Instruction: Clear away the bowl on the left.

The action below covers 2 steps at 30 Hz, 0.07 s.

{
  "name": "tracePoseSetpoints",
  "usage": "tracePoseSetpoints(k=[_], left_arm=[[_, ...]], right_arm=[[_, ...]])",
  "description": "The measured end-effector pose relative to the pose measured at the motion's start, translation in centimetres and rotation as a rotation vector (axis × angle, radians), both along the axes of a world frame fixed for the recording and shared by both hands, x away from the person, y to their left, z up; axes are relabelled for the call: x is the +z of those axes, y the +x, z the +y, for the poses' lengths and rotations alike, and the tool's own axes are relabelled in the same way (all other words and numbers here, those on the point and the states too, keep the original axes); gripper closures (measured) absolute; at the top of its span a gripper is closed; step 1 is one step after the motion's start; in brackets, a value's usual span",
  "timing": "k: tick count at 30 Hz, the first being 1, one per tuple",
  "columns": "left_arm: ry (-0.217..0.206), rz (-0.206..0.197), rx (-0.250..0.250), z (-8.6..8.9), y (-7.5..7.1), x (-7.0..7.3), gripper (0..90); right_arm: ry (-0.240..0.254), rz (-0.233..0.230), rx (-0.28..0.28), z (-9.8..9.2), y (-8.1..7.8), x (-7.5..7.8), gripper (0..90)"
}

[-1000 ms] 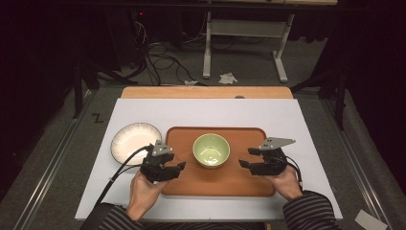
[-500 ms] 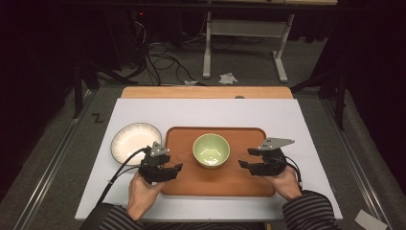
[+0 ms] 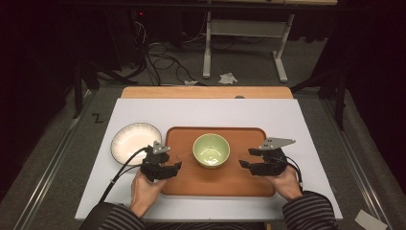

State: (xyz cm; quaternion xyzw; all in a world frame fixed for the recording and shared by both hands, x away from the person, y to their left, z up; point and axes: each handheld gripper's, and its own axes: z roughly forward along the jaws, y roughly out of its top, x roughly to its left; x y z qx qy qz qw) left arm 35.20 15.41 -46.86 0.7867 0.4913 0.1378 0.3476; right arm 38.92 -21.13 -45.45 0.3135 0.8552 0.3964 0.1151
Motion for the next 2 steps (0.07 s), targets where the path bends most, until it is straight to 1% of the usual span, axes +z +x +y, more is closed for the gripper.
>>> tracePoseSetpoints(k=[2], left_arm=[[0.0,-0.003,-0.001,0.02,-0.02,0.01,44.3]], right_arm=[[0.006,-0.005,0.004,-0.07,0.0,0.06,40.5]])
